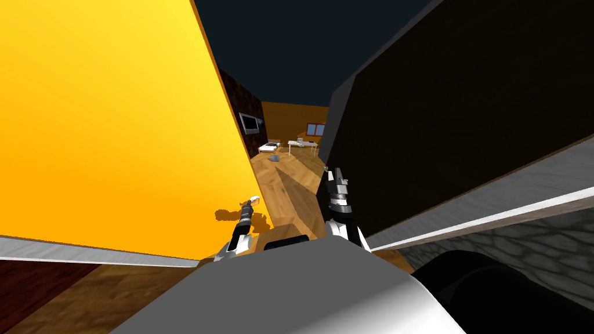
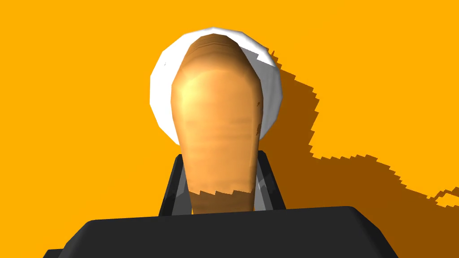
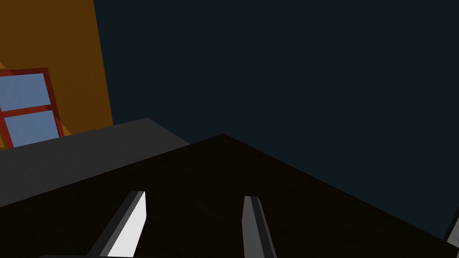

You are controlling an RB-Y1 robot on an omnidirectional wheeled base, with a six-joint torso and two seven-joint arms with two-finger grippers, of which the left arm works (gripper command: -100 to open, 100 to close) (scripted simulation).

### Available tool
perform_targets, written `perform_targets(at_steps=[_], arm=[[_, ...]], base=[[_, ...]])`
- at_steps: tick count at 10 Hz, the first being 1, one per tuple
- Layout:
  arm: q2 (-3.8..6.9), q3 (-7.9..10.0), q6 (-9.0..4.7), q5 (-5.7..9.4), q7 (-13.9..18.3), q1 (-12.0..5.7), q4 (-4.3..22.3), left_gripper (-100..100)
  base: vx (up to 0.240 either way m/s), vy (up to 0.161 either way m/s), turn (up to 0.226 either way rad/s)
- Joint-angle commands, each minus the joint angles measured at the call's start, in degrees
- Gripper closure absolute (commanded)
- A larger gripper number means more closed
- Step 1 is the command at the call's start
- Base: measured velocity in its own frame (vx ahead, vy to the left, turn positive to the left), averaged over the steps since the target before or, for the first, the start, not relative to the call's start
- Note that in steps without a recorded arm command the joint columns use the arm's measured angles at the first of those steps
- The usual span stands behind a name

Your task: Push the door open

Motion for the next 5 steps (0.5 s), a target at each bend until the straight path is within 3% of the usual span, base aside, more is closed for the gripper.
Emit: perform_targets(at_steps=[1, 5], arm=[[0.60, 1.69, -0.49, 0.82, -0.6, -0.19, 0.3, 100], [0.81, 3.61, -0.51, 1.85, -1.3, -0.19, 0.5, 100]], base=[[0.182, -0.070, 0.057], [0.184, -0.070, 0.059]])
